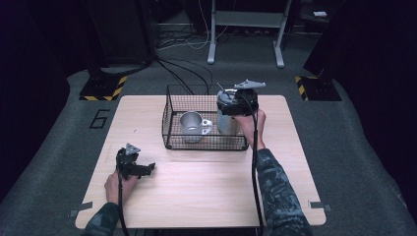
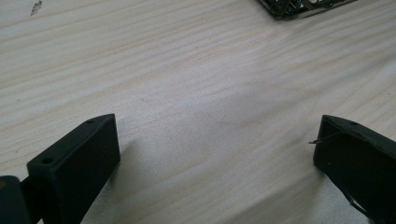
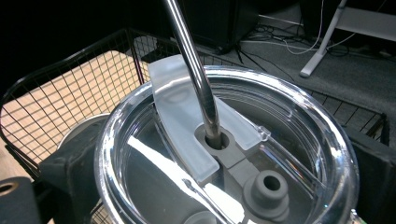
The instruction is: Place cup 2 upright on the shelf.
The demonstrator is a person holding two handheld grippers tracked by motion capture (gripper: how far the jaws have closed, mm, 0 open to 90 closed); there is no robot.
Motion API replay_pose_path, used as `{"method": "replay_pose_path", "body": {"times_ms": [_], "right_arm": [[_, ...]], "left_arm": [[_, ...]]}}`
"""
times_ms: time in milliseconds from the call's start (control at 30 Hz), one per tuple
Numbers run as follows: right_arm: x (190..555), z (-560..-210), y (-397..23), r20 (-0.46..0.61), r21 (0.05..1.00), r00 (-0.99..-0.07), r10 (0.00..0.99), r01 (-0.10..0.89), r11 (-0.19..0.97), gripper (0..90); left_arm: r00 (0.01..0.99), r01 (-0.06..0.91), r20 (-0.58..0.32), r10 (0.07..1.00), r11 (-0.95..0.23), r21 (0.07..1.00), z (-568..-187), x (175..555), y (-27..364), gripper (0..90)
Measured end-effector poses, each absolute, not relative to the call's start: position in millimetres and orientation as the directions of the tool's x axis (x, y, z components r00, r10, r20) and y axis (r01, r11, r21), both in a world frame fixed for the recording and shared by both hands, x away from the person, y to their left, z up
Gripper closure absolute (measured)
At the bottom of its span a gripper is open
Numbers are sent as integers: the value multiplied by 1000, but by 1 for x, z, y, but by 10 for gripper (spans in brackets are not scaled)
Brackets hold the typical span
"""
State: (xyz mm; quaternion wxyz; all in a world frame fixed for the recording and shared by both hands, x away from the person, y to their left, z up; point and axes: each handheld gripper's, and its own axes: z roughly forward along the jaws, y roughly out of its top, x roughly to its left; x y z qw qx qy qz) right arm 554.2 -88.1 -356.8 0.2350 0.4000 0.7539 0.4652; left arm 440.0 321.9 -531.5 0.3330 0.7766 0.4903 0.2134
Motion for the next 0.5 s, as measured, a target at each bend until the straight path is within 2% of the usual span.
{"method": "replay_pose_path", "body": {"times_ms": [500], "right_arm": [[559, -371, -88, 44, 873, -557, 829, 425, 239, 37]], "left_arm": [[429, 620, 6, 903, -299, 726, -531, 440, 322, 4]]}}
